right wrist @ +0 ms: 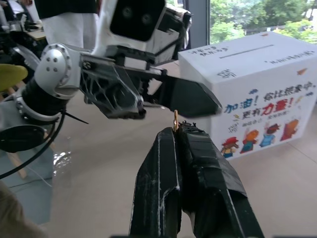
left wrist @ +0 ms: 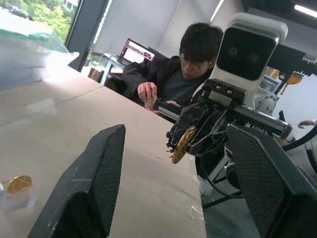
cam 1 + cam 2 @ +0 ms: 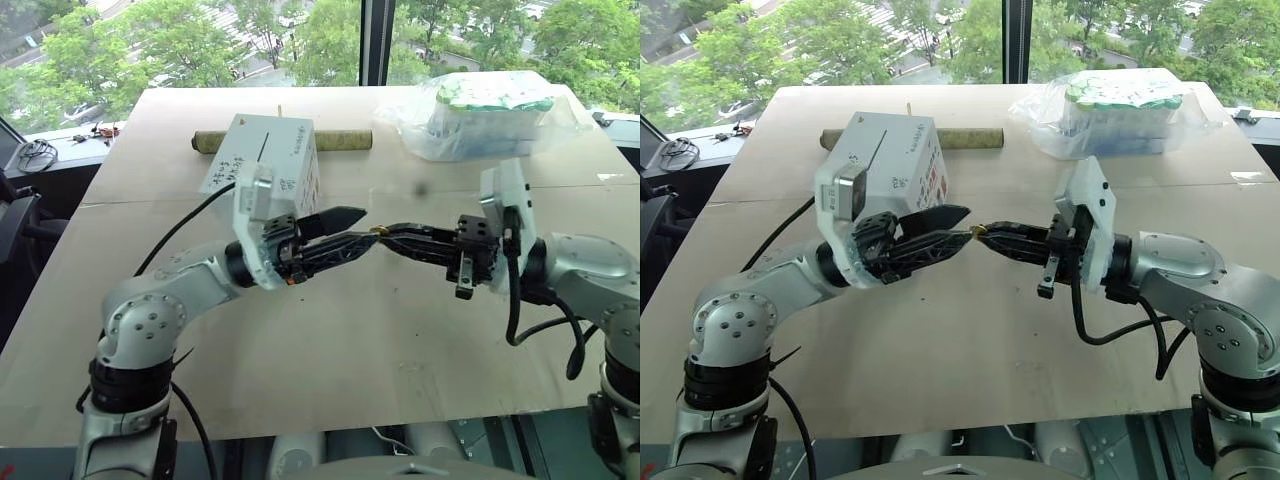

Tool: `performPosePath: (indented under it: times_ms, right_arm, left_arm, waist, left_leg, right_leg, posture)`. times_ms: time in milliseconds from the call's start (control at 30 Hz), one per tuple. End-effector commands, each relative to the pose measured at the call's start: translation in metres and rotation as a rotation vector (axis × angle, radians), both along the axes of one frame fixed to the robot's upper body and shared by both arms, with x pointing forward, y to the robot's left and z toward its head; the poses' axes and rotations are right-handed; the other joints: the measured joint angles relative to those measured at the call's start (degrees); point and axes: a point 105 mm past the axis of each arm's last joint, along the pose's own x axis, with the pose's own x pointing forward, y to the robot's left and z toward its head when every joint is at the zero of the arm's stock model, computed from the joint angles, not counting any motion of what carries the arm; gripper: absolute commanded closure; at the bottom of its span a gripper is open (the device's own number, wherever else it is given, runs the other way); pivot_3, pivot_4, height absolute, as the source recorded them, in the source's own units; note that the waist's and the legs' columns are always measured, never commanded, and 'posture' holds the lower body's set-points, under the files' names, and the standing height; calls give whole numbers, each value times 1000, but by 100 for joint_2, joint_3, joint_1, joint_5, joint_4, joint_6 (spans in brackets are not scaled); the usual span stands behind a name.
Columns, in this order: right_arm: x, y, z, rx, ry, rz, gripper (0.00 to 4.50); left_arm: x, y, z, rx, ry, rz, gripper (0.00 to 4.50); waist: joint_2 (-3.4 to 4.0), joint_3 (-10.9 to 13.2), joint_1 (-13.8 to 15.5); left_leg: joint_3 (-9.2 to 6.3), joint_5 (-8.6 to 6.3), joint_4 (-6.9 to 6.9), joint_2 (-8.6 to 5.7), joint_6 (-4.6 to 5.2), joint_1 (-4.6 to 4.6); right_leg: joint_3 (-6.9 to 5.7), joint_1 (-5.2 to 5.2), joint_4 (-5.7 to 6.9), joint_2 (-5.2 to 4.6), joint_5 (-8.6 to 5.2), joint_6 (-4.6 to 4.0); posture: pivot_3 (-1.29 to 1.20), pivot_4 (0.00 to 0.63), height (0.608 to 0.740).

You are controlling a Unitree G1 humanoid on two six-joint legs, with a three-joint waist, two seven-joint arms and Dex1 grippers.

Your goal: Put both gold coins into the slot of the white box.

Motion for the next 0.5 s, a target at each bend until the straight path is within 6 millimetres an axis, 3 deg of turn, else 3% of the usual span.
performPosePath:
  times_ms: [33,233,267,300,433,500]
  right_arm:
    - [-6,2,9,14,-34,31,4500]
    - [-5,4,12,28,-31,39,4500]
    - [-5,4,12,29,-30,38,4500]
    - [-5,4,12,32,-27,37,4500]
    - [-5,2,12,34,-23,34,4500]
    - [-4,2,12,35,-22,34,4500]
  left_arm:
    - [-5,-3,8,-22,-19,-34,1170]
    - [-7,-3,8,-24,-22,-49,1170]
    - [-8,-3,8,-24,-23,-49,1710]
    - [-9,-3,8,-24,-23,-50,1938]
    - [-10,-2,9,-31,-21,-54,3883]
    - [-11,-2,8,-32,-20,-56,4397]
  waist:
    - [0,0,0]
    - [0,0,-5]
    - [0,0,-4]
    - [0,0,-2]
    - [0,0,-1]
    - [0,0,-2]
  left_leg:
    - [0,0,0,0,0,0]
    - [0,0,0,1,0,1]
    - [0,0,0,1,0,1]
    - [0,0,0,1,0,1]
    - [0,0,0,1,0,0]
    - [0,0,0,1,0,0]
  right_leg:
    - [0,0,0,0,0,0]
    - [0,0,0,0,0,0]
    - [0,0,1,0,0,0]
    - [0,0,0,0,0,0]
    - [0,0,0,-2,0,0]
    - [0,0,0,-1,0,0]
  posture:
    - [0,150,740]
    - [0,150,740]
    - [0,150,740]
    - [0,150,740]
    - [0,150,740]
    - [0,150,740]
